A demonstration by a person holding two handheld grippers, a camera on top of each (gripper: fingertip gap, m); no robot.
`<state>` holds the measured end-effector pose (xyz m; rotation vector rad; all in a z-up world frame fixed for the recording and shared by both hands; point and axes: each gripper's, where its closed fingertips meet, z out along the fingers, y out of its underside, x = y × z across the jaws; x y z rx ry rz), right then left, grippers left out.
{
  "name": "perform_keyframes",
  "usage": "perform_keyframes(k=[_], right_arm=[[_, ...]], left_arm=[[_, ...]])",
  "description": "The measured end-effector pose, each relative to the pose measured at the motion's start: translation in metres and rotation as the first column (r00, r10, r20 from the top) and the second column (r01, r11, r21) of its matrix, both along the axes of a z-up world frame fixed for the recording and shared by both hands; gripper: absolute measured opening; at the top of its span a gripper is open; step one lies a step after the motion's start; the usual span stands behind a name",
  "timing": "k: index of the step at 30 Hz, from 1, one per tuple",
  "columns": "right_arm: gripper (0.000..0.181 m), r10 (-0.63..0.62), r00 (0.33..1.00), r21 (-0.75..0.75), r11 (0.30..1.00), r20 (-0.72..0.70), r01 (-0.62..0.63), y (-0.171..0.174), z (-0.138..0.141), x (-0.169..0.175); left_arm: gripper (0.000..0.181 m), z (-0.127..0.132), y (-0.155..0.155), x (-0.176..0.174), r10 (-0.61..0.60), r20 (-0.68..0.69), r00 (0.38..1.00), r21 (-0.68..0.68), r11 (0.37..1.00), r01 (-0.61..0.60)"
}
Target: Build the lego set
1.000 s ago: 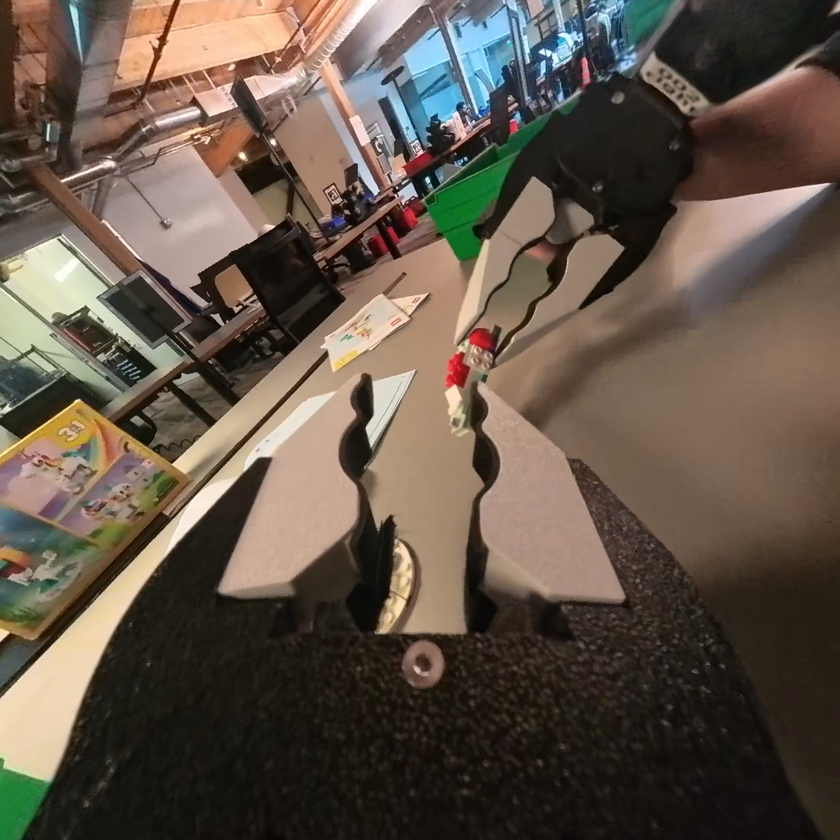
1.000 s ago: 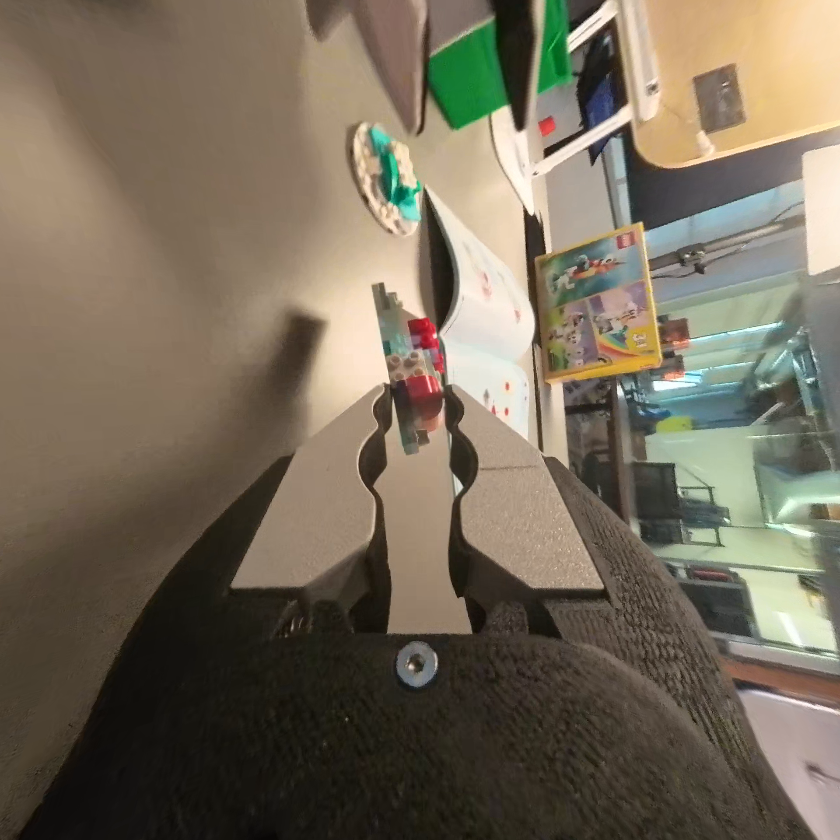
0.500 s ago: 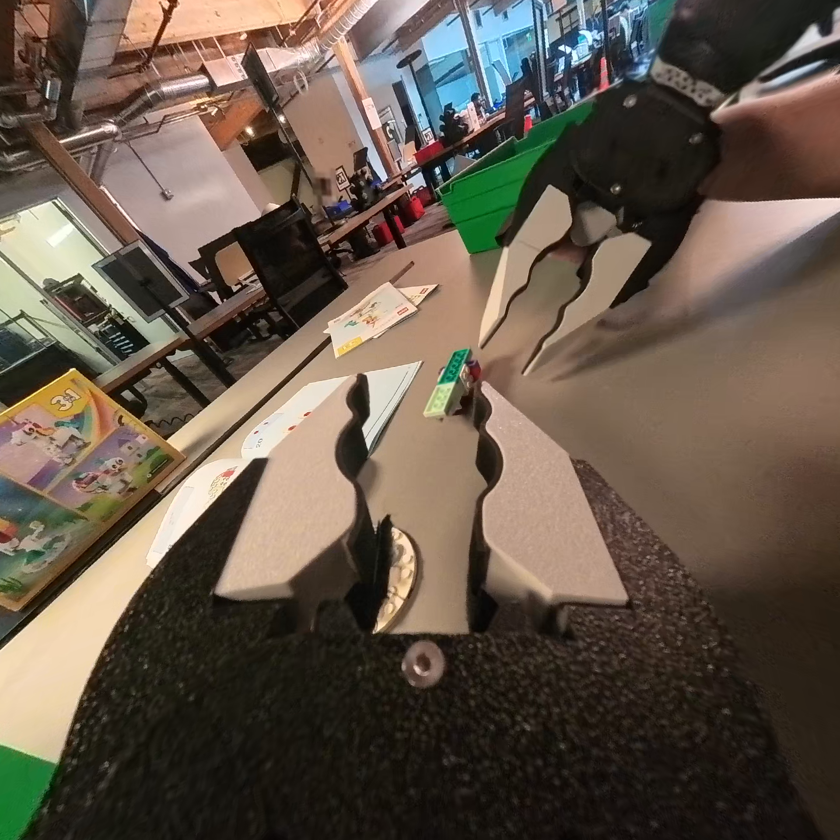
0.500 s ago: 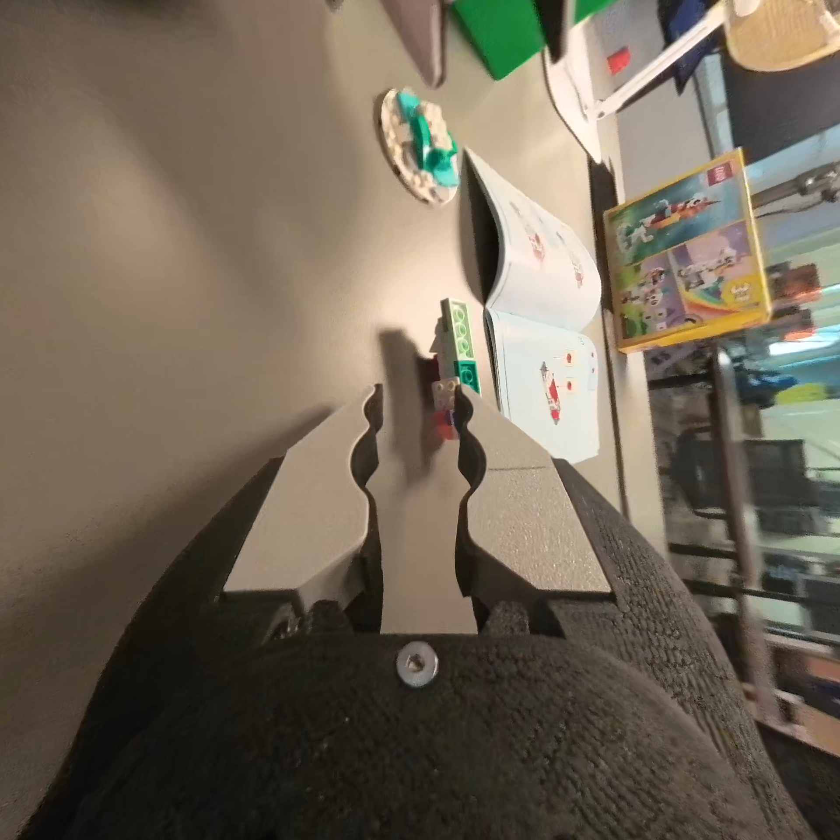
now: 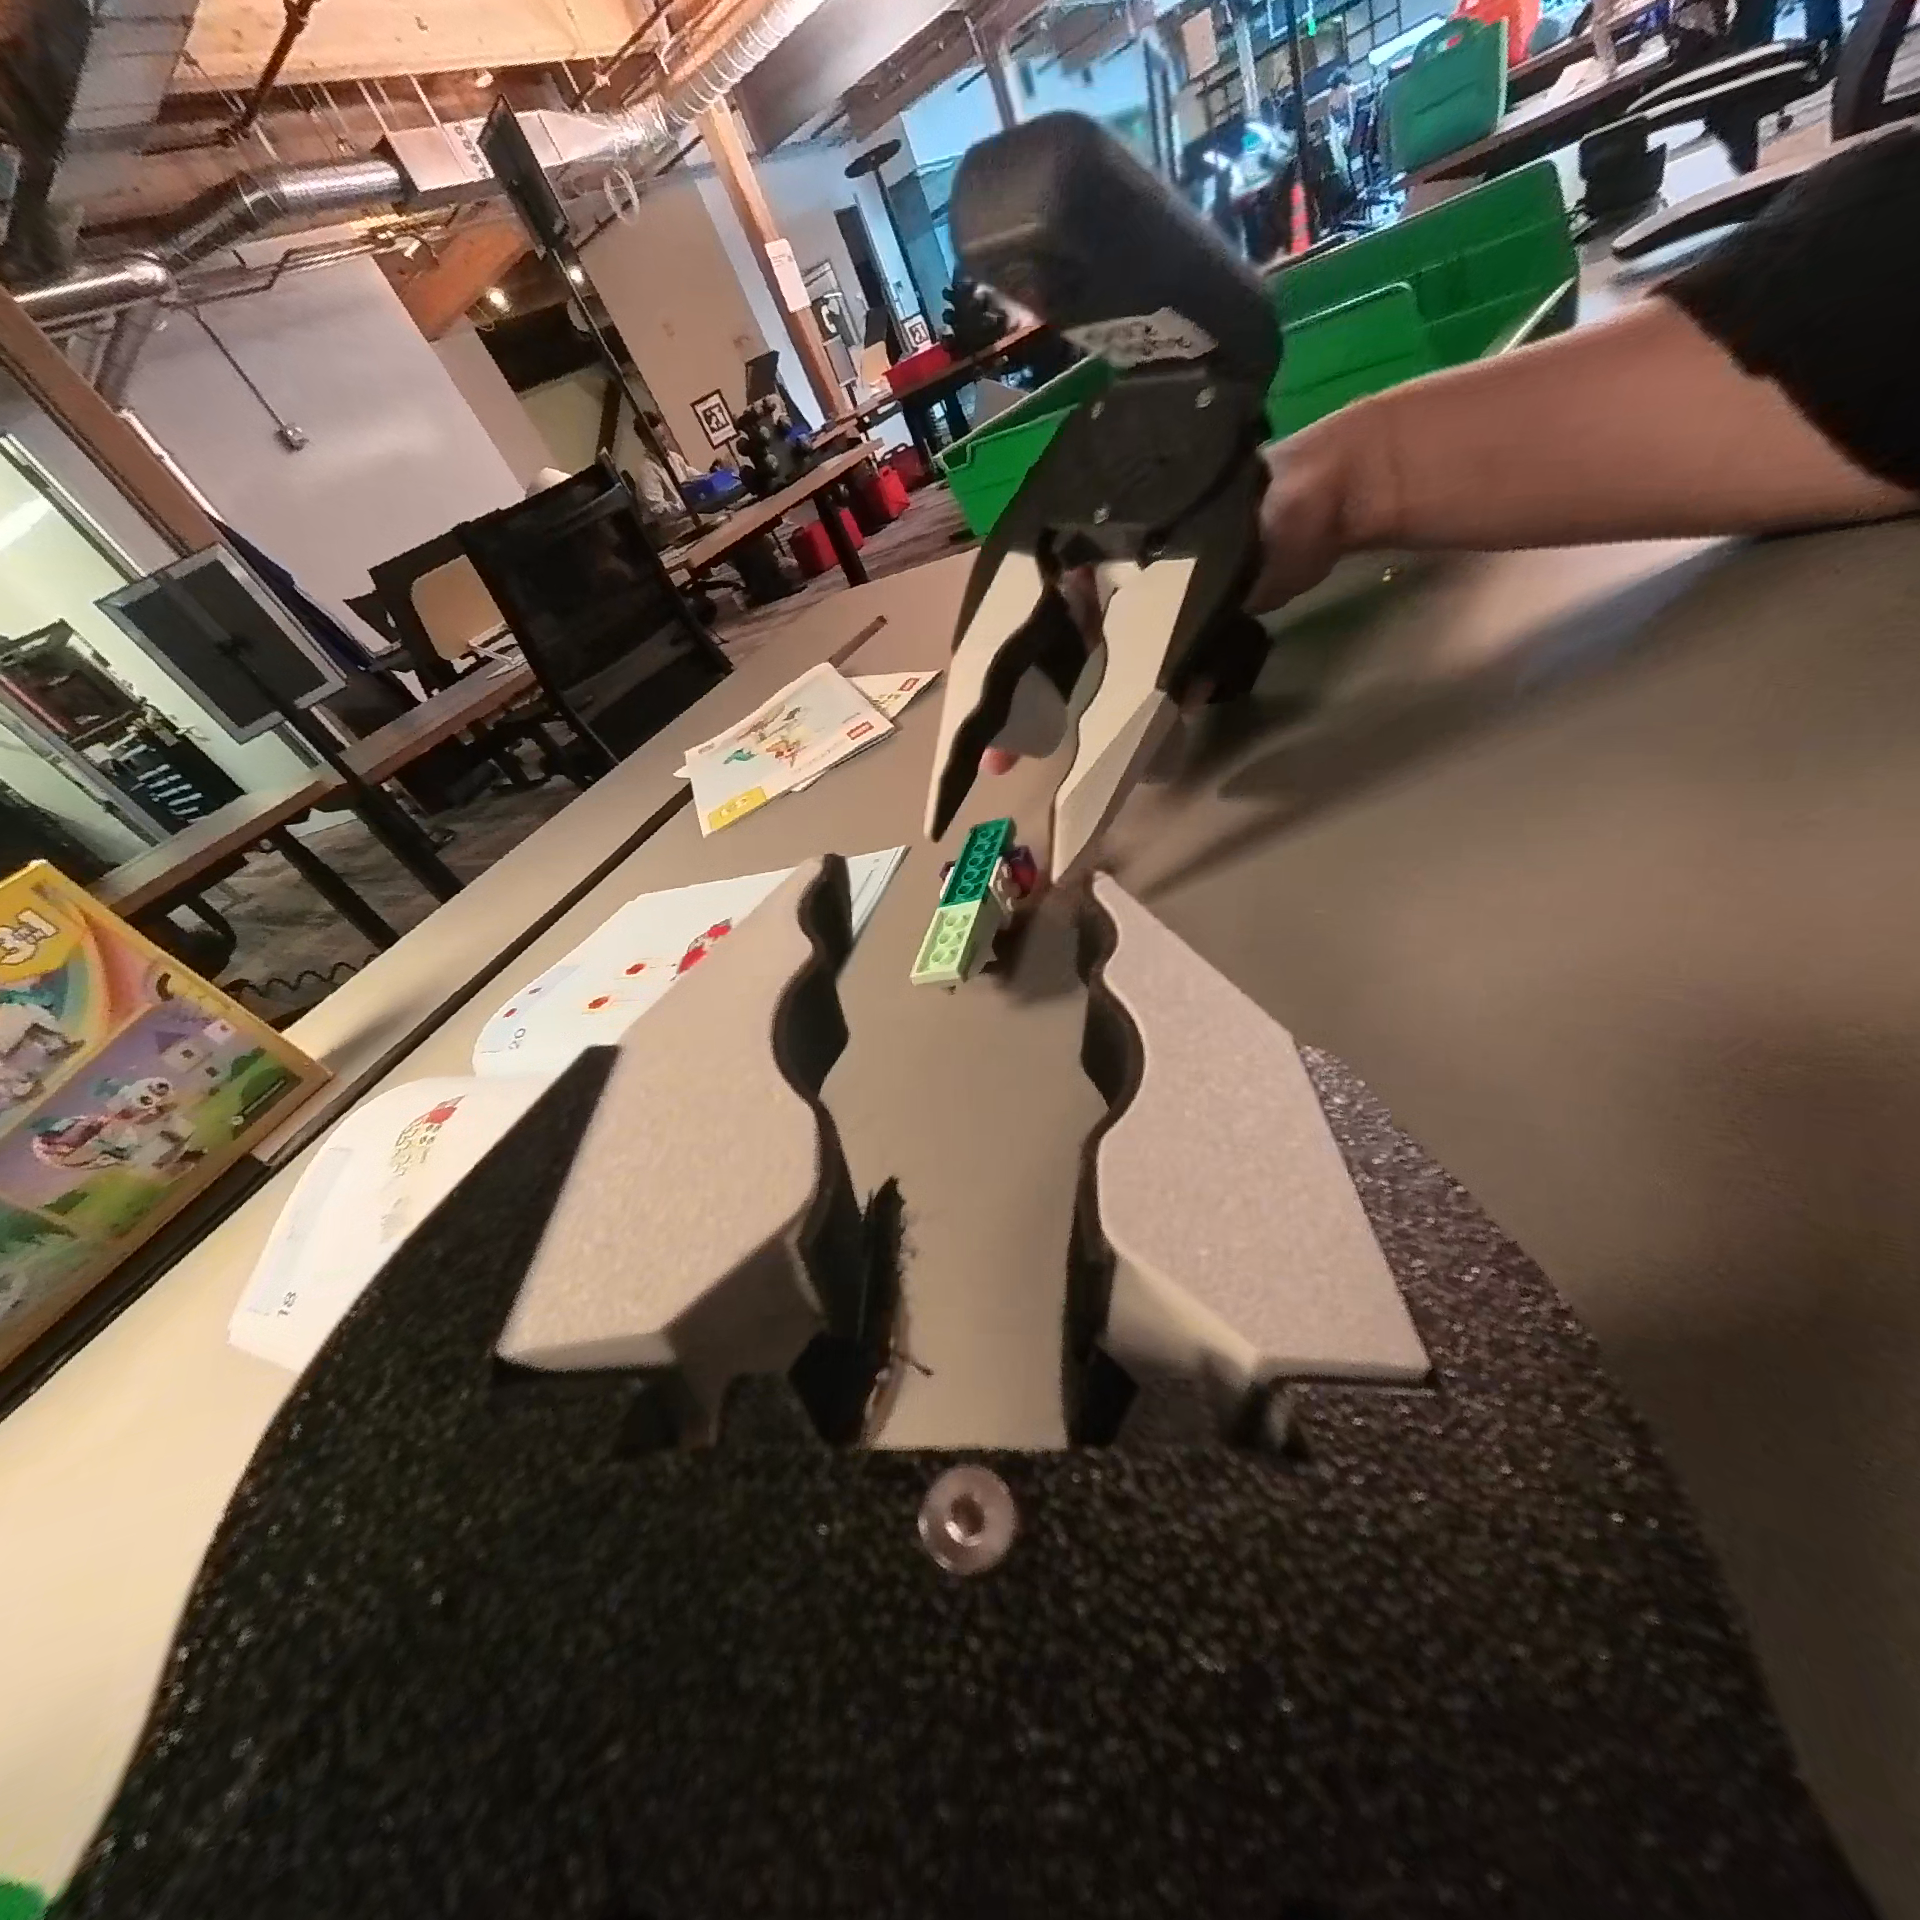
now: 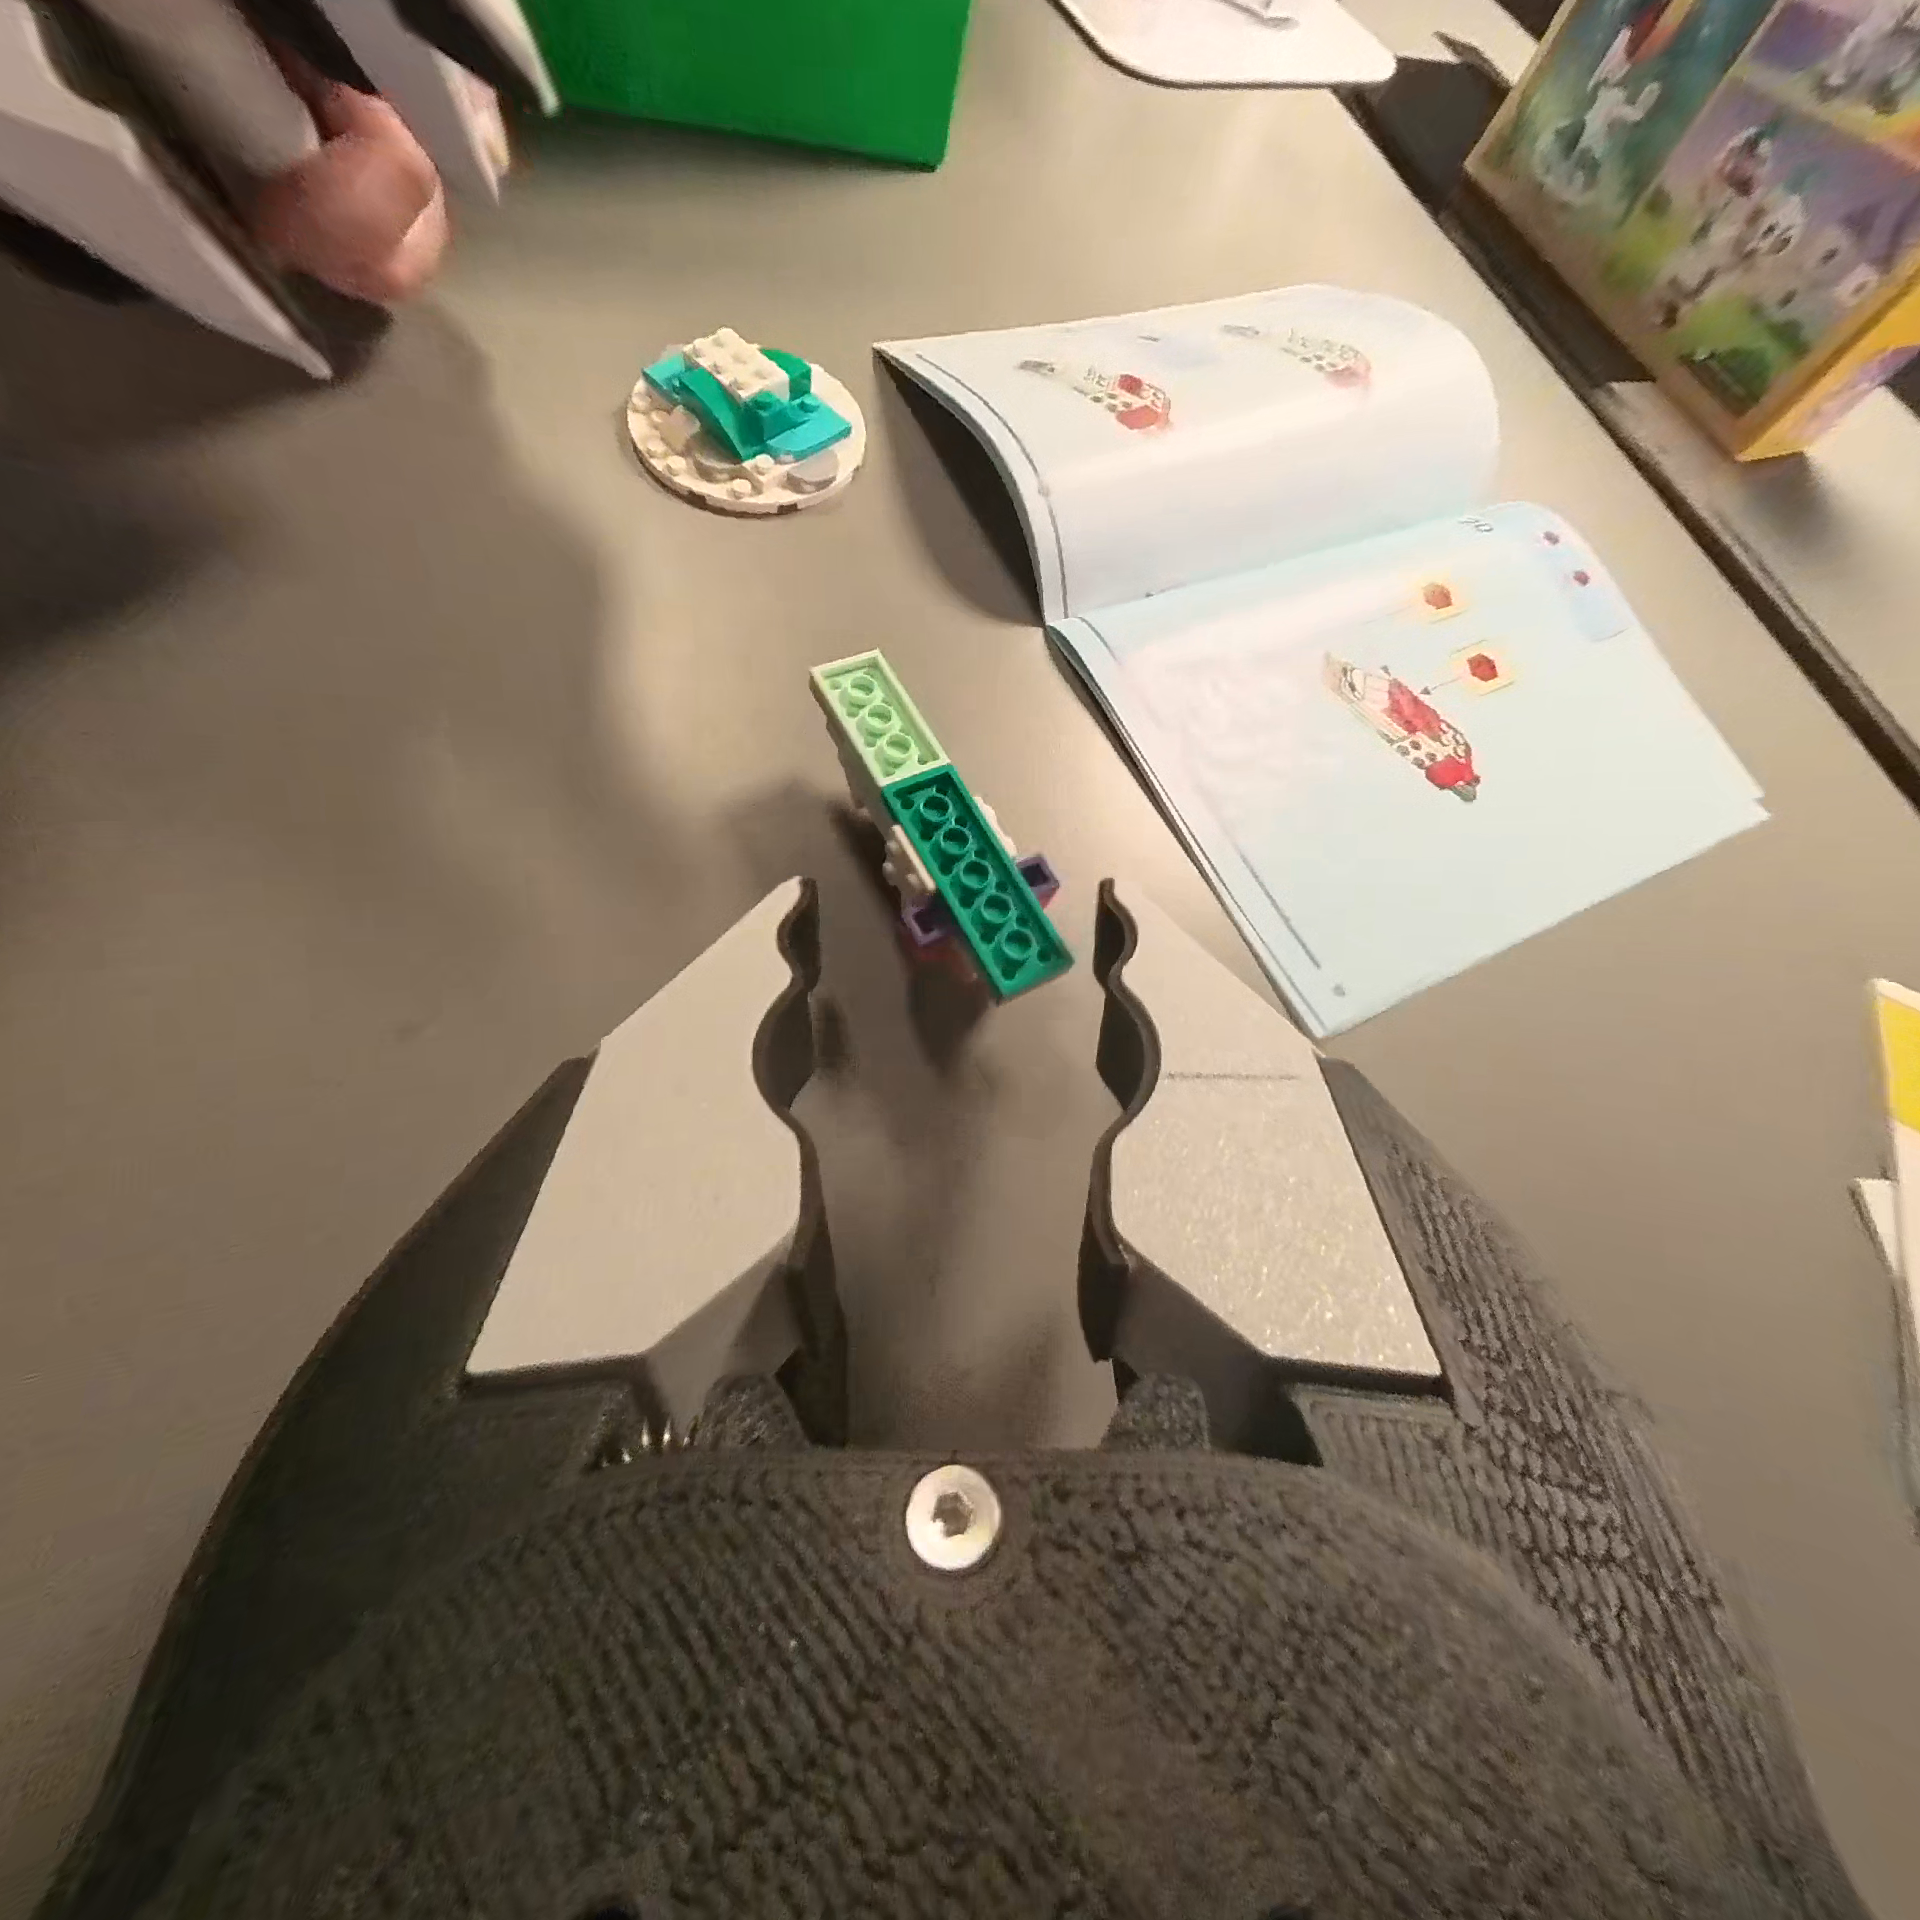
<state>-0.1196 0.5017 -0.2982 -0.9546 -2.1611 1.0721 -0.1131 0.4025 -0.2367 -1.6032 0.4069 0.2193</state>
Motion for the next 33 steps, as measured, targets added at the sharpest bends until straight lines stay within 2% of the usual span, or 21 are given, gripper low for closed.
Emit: perform_keyframes(k=[2,5,10,13,17,19,21,23,25,27,30,32,33], right_arm=[[0.054,-0.005,0.999,-0.040,0.999,0.046,0.007,0.001,-0.003,-0.003],[0.046,0.001,0.997,-0.079,0.997,0.071,0.005,0.001,-0.003,0.000],[0.029,0.013,0.998,-0.046,0.999,0.056,-0.010,-0.002,-0.004,0.002],[0.028,0.023,0.999,-0.038,0.999,0.036,-0.021,-0.005,-0.002,0.003],[0.028,0.067,0.998,-0.179,0.982,0.016,-0.063,-0.020,0.014,0.008],[0.028,0.108,0.994,-0.252,0.963,0.017,-0.100,-0.030,0.023,0.013],[0.028,0.167,0.985,-0.329,0.933,0.031,-0.148,-0.043,0.031,0.020],[0.028,0.230,0.972,-0.375,0.907,0.053,-0.194,-0.054,0.034,0.029],[0.028,0.269,0.960,-0.373,0.900,0.075,-0.224,-0.062,0.032,0.035],[0.028,0.290,0.952,-0.349,0.905,0.092,-0.242,-0.067,0.027,0.039],[0.028,0.303,0.948,-0.331,0.908,0.095,-0.257,-0.069,0.025,0.042],[0.028,0.277,0.960,-0.342,0.906,0.037,-0.249,-0.068,0.033,0.038],[0.033,0.253,0.967,-0.358,0.902,-0.013,-0.241,-0.066,0.042,0.034]], left_arm=[[0.041,0.000,0.000,0.002,-0.010,0.009,1.000,-0.001,1.000,0.010],[0.041,0.000,0.000,0.003,-0.015,0.010,1.000,0.000,1.000,0.015],[0.040,-0.005,0.002,0.005,-0.014,-0.023,1.000,-0.021,1.000,0.013],[0.034,-0.008,0.003,0.006,-0.012,-0.045,0.999,-0.031,0.999,0.011],[0.036,-0.008,0.003,0.003,0.009,-0.078,0.997,-0.032,0.999,-0.011],[0.047,-0.011,0.003,0.001,0.035,-0.176,0.984,-0.040,0.998,-0.043],[0.055,-0.013,0.004,-0.002,0.089,-0.356,0.930,-0.017,0.995,-0.101],[0.054,-0.016,0.004,0.002,0.100,-0.546,0.832,0.007,0.993,-0.115],[0.044,-0.023,0.004,0.010,0.082,-0.705,0.704,0.011,0.994,-0.104],[0.034,-0.027,0.005,0.019,0.063,-0.778,0.625,0.015,0.997,-0.081],[0.016,-0.030,0.003,0.025,0.035,-0.810,0.585,0.004,0.999,-0.055],[0.012,-0.030,0.004,0.021,0.046,-0.800,0.598,-0.003,0.997,-0.081],[0.011,-0.028,0.004,0.018,0.061,-0.776,0.628,-0.004,0.995,-0.101]])
